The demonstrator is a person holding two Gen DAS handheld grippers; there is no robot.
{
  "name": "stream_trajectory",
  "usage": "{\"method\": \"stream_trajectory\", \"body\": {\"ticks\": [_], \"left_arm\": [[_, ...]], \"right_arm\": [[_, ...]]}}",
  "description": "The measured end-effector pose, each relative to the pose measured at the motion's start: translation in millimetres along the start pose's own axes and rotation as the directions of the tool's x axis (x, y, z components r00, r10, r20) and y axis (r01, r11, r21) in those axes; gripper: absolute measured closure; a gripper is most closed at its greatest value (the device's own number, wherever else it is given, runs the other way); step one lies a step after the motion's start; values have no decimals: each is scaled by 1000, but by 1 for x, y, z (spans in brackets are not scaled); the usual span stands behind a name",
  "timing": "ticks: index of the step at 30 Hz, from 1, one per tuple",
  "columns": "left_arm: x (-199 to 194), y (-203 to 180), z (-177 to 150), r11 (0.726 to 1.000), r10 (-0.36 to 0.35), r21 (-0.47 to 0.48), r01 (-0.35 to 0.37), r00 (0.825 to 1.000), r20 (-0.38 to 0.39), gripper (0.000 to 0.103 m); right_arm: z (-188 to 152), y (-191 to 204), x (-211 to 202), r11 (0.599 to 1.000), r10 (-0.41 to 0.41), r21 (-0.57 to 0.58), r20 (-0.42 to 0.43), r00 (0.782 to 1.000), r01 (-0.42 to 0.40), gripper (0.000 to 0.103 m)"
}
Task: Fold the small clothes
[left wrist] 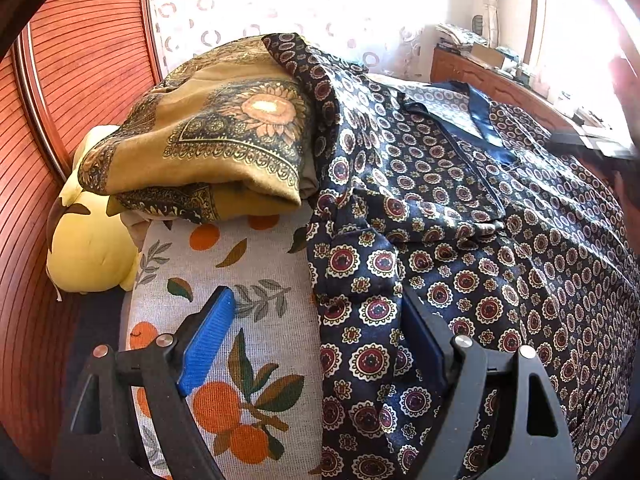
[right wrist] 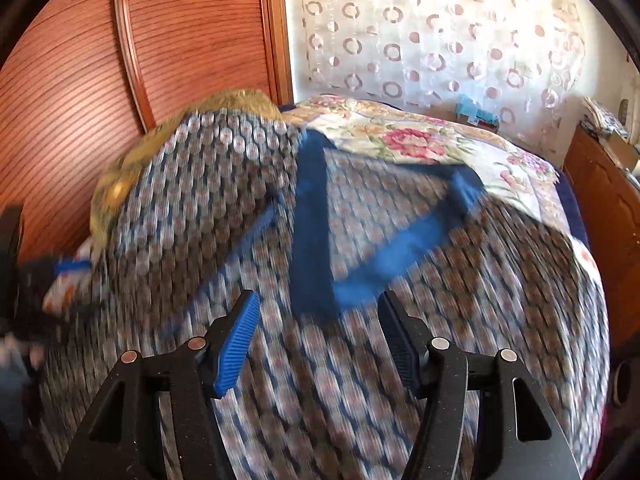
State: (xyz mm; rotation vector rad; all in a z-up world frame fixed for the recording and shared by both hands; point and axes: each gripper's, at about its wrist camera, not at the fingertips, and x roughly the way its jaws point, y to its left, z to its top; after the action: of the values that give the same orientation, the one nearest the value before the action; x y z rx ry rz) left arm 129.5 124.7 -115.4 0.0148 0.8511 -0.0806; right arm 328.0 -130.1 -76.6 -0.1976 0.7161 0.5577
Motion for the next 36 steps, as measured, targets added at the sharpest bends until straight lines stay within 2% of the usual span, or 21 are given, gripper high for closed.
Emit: {"method": "stream_trajectory", "body": {"ticks": [4,9,16,17,19,24,27,32,36], "left_arm": [[0,1,0,1000,-1,1,1,1000,-2,21],[-1,1,0,1000,1,1,-1,1000,-2,21],[-5,3,1,1000,14,4,-14,1000,-18,21],[-8,2,2,1000,7,2,-7,1000,-26,21],[-22,-3,7,1000,-24,6,24,1000,7,21],[-60,-41,29,994,-101,52,96,989,104,21],[-71,-83,44,979,-176,124,159,975,136,21],[-61,-140,55,950,-274,190,248,954,124,21],[-39,-177,58,931,-311,224,287,947,81,21]], "right_arm": [[-44,-10,-27,1000,-9,1,-37,999,9,39],[-80,-25,-56,998,-56,33,-69,996,58,39],[-117,-47,-97,987,-88,130,-46,995,93,39],[-123,-50,-104,984,-96,146,-42,994,101,39],[-130,-57,-118,979,-113,169,-34,993,117,39],[-141,-73,-151,961,-179,212,-4,984,175,39],[-154,-89,-172,952,-184,253,12,983,175,39],[-173,-117,-183,916,-250,318,-21,968,243,39],[-180,-143,-183,888,-268,374,-54,962,269,39]]}}
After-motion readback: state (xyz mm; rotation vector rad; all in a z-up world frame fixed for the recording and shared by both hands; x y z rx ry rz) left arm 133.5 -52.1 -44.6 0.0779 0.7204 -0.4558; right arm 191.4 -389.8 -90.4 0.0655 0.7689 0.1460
